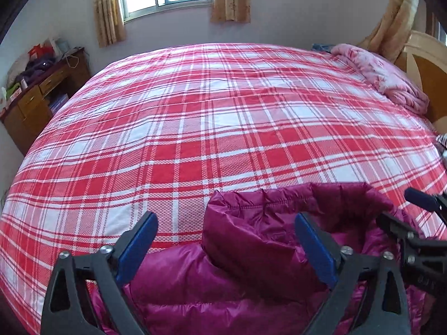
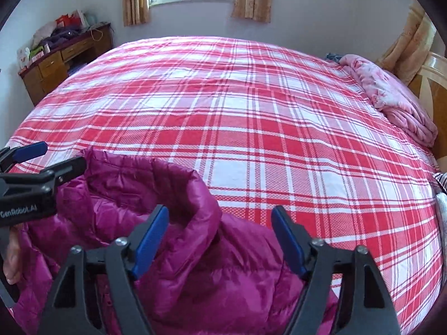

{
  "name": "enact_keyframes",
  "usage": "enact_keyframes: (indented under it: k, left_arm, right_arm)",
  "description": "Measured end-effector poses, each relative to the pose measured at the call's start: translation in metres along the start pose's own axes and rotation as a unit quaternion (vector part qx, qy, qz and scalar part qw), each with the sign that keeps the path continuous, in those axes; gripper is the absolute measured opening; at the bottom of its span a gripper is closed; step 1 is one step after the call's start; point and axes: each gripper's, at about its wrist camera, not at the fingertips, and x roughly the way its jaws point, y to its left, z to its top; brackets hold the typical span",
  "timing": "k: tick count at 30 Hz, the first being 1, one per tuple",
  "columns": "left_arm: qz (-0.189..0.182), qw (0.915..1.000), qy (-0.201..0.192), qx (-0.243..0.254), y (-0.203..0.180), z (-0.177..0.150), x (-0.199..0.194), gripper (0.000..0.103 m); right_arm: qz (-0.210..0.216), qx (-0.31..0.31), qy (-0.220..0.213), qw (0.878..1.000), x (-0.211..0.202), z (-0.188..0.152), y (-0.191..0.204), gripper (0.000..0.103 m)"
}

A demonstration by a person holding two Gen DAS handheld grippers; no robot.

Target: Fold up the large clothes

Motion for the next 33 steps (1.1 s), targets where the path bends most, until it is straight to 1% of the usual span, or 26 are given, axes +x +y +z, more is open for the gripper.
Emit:
enact_keyframes:
  k: [1,2,3,4,5,6,8,9,11,14,17,20,23,26,28,30,31,32,33]
  left_arm:
    - [-0.007,1.0,0.005,0.003,0.0,-0.003,0.001,0.079]
    - [-0.016,0.9998,0.013,0.006,0.001,-0.006,0.003,0.064]
    - [-0.022,0.9995,0.021,0.011,0.002,-0.01,0.005,0.055]
    - [-0.027,0.9992,0.025,0.016,0.002,-0.014,0.005,0.038]
    - [-0.032,0.9989,0.028,0.021,0.003,-0.017,0.005,0.026]
    - [-0.036,0.9986,0.027,0.026,0.004,-0.022,0.002,0.023]
    - [-0.037,0.9983,0.02,0.042,0.005,-0.031,-0.005,0.009]
    - [-0.033,0.998,0.014,0.053,0.005,-0.036,-0.01,0.008]
    - [-0.033,0.9977,0.01,0.059,0.009,-0.044,-0.017,0.005]
    - [-0.038,0.9975,0.014,0.057,0.015,-0.059,-0.022,0.005]
    - [-0.031,0.9973,0.023,0.062,0.018,-0.072,-0.018,0.005]
    - [-0.032,0.9976,0.026,0.055,0.023,-0.082,-0.018,0.005]
    - [-0.03,0.9989,-0.002,0.036,0.031,-0.084,-0.035,0.005]
    - [-0.049,0.9983,-0.028,0.013,0.039,-0.081,-0.056,0.006]
    - [-0.038,0.9979,-0.053,-0.006,0.044,-0.072,-0.068,0.006]
    - [-0.037,0.9966,-0.069,-0.026,0.047,-0.059,-0.073,0.009]
    - [-0.039,0.9963,-0.069,-0.033,0.046,-0.051,-0.072,0.022]
    - [-0.04,0.9961,-0.069,-0.039,0.045,-0.043,-0.07,0.048]
    - [-0.035,0.9955,-0.073,-0.05,0.042,-0.034,-0.068,0.061]
  right_arm:
    - [0.003,-0.002,0.003,1.0,0.002,-0.001,0.0,0.058]
    - [0.005,-0.004,0.005,1.0,0.002,-0.003,-0.001,0.048]
    - [0.003,-0.006,0.006,1.0,0.003,-0.004,-0.001,0.038]
    - [0.0,-0.01,0.007,1.0,0.002,-0.006,-0.001,0.033]
    - [0.0,-0.013,0.005,1.0,0.0,-0.008,-0.001,0.023]
    - [-0.002,-0.015,0.002,1.0,-0.002,-0.011,-0.002,0.017]
    - [-0.006,-0.02,-0.005,1.0,-0.009,-0.017,-0.002,0.015]
    - [-0.009,-0.023,-0.008,1.0,-0.011,-0.02,-0.002,0.015]
    - [-0.013,-0.027,-0.014,0.999,-0.016,-0.027,-0.003,0.014]
    - [-0.015,-0.018,-0.015,1.0,-0.017,-0.039,-0.011,0.012]
    - [-0.014,0.002,-0.002,1.0,-0.006,-0.05,-0.022,0.012]
    - [-0.014,0.011,0.0,1.0,0.0,-0.058,-0.024,0.012]
    - [-0.016,0.011,-0.006,1.0,0.002,-0.063,-0.024,0.012]
    - [-0.012,0.018,-0.015,1.0,0.004,-0.069,-0.025,0.012]
    - [-0.012,0.019,-0.026,0.999,0.005,-0.073,-0.025,0.012]
    - [-0.011,0.022,-0.037,0.999,0.006,-0.078,-0.025,0.012]
    - [-0.011,0.023,-0.04,0.999,0.007,-0.079,-0.025,0.012]
    - [-0.012,0.022,-0.042,0.999,0.007,-0.079,-0.024,0.012]
    - [-0.012,0.022,-0.044,0.999,0.007,-0.08,-0.024,0.012]
